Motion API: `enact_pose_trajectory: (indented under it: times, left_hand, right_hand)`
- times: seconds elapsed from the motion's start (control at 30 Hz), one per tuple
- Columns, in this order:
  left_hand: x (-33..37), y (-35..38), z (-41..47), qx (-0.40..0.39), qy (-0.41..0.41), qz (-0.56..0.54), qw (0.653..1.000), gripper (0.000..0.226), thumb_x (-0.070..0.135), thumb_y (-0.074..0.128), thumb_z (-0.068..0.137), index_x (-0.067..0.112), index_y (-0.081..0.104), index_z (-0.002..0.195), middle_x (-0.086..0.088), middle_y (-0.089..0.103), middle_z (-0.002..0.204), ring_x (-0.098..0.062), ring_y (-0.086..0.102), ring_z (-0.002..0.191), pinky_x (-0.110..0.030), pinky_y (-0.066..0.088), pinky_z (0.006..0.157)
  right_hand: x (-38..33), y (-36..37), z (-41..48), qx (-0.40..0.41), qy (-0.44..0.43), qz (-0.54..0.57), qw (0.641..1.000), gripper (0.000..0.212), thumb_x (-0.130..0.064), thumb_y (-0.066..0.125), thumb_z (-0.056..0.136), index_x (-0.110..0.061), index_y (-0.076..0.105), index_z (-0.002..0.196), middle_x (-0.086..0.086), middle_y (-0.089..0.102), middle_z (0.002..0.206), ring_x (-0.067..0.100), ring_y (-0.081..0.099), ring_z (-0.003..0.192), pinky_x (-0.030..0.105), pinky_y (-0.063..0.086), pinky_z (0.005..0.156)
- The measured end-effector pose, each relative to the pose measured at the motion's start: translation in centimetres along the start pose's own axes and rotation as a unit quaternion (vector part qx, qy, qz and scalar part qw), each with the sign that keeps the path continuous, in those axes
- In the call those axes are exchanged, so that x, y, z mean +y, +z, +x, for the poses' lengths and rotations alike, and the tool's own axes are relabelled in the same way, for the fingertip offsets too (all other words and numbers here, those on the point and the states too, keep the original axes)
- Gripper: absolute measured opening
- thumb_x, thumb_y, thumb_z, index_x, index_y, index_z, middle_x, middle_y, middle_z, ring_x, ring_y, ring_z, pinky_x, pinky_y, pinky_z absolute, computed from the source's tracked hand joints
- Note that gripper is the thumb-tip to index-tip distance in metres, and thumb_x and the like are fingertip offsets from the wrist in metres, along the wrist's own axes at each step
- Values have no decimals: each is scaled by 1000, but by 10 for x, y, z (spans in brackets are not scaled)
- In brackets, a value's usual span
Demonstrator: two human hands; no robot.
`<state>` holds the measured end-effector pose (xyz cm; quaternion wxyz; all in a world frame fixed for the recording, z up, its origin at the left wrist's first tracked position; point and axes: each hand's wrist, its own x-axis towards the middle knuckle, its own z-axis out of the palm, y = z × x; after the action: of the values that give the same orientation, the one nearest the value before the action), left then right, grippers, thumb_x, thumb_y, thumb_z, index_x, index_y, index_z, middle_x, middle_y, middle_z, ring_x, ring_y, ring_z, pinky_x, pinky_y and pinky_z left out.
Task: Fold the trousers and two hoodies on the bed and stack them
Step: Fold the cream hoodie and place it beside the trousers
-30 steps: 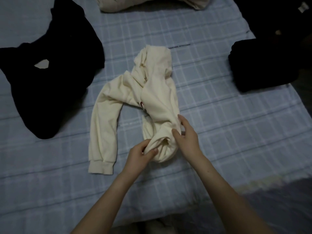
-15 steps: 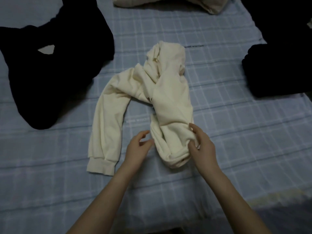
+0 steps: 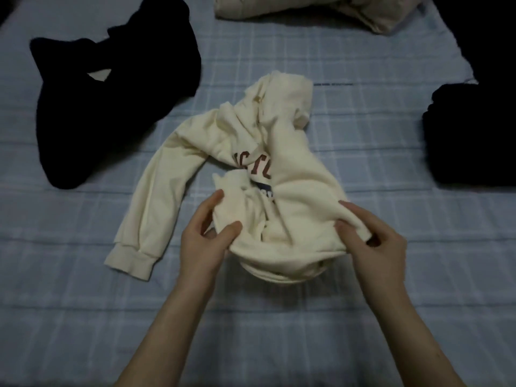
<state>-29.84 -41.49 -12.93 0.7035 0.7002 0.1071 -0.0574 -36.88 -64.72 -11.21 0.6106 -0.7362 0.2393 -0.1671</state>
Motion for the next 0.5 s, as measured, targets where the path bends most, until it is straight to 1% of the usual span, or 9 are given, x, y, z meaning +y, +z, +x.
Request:
enact_pose_trajectory:
  times: [0.07,0.13,0.2,0.23,0.27,0.33,0.37,0.43,0.5]
  left_hand:
    - [4,13,-40,38,-10,-11,999,60,-4,74,79,31,62,127,15,68,119,10,62,103,-7,50,75]
    - [-14,33,-80,38,-71,35,996,67,-7,74,78,27,56,132,7,67,122,12,63,94,-2,46,70]
    - [-33,49,-109,-25,-141,107,984,71,-2,77,78,24,50,139,-5,62,128,-1,62,98,-4,43,67]
    - [-42,51,-115,-47,-153,161,974,71,4,79,77,26,49,138,-9,59,129,-9,60,100,-8,43,69]
    - [-47,50,-114,-51,-126,223,965,69,10,81,77,29,50,136,-11,56,128,-16,59,104,-12,43,75]
    - [-55,44,-92,-17,-12,330,944,63,17,80,77,28,54,133,-14,50,130,-27,54,115,-23,40,92]
    - [-58,42,-74,6,22,355,935,61,21,79,78,24,55,134,-14,48,133,-29,50,121,-26,36,98]
    - [-64,44,-34,26,17,372,928,61,29,74,81,24,52,138,-11,44,139,-27,44,129,-31,35,105]
    - [-74,51,6,3,-33,342,939,63,33,69,85,27,46,143,-8,46,140,-23,47,127,-35,39,105]
  right_hand:
    - [0,-44,9,24,10,-15,1000,34,0,73,84,-28,76,102,-11,77,100,2,69,93,15,53,77]
    - [14,-79,18,19,47,-79,996,32,1,71,85,-22,75,106,-2,76,104,11,69,96,23,54,80]
    - [31,-100,26,-1,109,-156,982,34,1,68,87,-10,69,119,12,71,117,27,66,107,31,49,87]
    - [38,-105,29,-2,132,-194,972,38,-2,66,89,-8,64,127,16,65,126,31,61,114,32,46,92]
    - [43,-106,30,-1,126,-234,964,43,-5,66,91,-7,59,133,18,58,135,32,56,121,33,42,100]
    - [49,-95,28,-17,40,-298,954,48,-6,66,91,-5,54,138,20,49,143,34,45,133,30,30,110]
    - [51,-83,26,-42,-11,-319,947,49,-6,67,90,-5,55,137,20,48,144,34,42,136,29,26,112]
    - [55,-53,21,-117,-82,-335,932,47,-10,69,90,-8,57,136,17,48,145,34,41,137,30,24,115]
    - [67,-18,14,-196,-132,-333,913,46,-20,66,92,-10,58,136,14,50,146,34,43,136,42,31,116]
